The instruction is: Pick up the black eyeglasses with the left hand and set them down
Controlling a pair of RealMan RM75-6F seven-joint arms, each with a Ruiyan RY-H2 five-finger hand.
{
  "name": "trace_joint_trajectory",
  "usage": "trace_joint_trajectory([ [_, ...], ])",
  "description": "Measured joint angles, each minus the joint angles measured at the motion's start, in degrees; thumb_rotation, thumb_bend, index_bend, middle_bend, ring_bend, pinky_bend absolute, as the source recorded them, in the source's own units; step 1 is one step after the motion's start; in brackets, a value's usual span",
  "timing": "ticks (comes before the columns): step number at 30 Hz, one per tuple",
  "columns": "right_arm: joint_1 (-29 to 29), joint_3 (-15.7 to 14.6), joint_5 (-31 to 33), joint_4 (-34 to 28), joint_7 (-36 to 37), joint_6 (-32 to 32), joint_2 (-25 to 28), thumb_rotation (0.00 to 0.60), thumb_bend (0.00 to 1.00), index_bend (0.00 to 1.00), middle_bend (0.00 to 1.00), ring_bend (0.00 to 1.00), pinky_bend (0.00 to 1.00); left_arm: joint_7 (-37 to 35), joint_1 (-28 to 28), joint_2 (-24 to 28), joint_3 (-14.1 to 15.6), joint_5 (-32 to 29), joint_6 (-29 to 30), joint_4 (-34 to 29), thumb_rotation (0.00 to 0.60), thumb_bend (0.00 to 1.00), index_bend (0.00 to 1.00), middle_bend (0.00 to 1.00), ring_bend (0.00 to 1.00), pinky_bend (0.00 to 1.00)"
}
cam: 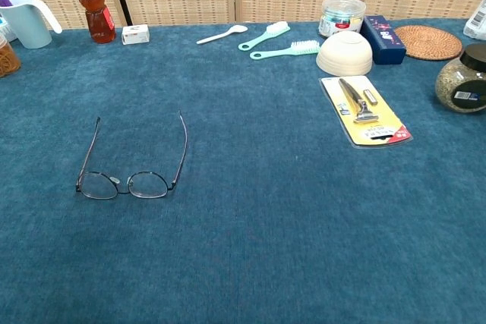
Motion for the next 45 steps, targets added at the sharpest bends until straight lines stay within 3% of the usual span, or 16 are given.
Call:
trace_joint_trajectory([
  [5,0.0,0.0,-0.1,-0.1,0.0,0.1,0.1,0.6,0.04,0.16,0.07,0.1,0.25,0.3,-0.7,1.3,0.3,0.0,-1.7,-1.2,0.423,0.34,0.0,0.01,0.01,0.07],
  [10,-0.1,0.0,-0.3,-0.3,-0.1,0.3,0.2,0.6,0.04,0.15,0.06,0.1,0.25,0.5,-1.7,2.6,0.3,0.4,-2.8,-1.9,0.329,0.29,0.0,0.0,0.0,0.05],
  [18,-0.2,-0.1,-0.6,-1.0,-0.6,0.6,0.3,0.6,0.04,0.15,0.06,0.1,0.25,0.8,-4.5,5.2,0.3,1.8,-6.9,-3.0,0.317,0.28,0.0,0.0,0.0,0.0],
  [21,-0.4,-0.2,-0.8,-1.4,-1.0,1.0,0.5,0.6,0.04,0.15,0.06,0.1,0.24,2.0,-6.4,6.3,0.3,1.9,-10.4,-3.9,0.352,0.28,0.0,0.0,0.0,0.0],
  [24,-0.7,-0.3,-0.9,-1.9,-1.5,1.4,0.8,0.6,0.04,0.15,0.06,0.1,0.24,3.3,-8.9,6.9,0.2,2.2,-13.4,-4.5,0.53,0.28,0.02,0.0,0.0,0.0],
  [26,-0.9,-0.3,-0.9,-2.2,-1.7,1.6,1.0,0.6,0.04,0.15,0.06,0.1,0.24,3.9,-10.2,6.8,0.1,2.7,-14.8,-4.7,0.596,0.28,0.04,0.0,0.0,0.0],
  [35,-1.6,-0.5,-1.3,-3.7,-2.7,2.7,1.8,0.6,0.04,0.15,0.06,0.1,0.23,5.6,-16.2,4.4,-0.8,5.7,-19.9,-5.0,0.6,0.26,0.09,0.0,0.0,0.0],
  [40,-1.8,-0.4,-1.4,-4.3,-3.1,3.1,2.2,0.6,0.04,0.15,0.06,0.1,0.23,4.9,-19.7,1.6,-1.5,6.7,-23.0,-5.6,0.6,0.11,0.17,0.0,0.0,0.0],
  [45,-2.1,-0.4,-1.3,-4.3,-2.9,3.3,2.3,0.6,0.04,0.15,0.06,0.1,0.23,5.9,-21.7,0.4,-1.2,6.8,-25.8,-6.6,0.6,0.08,0.18,0.0,0.0,0.0],
])
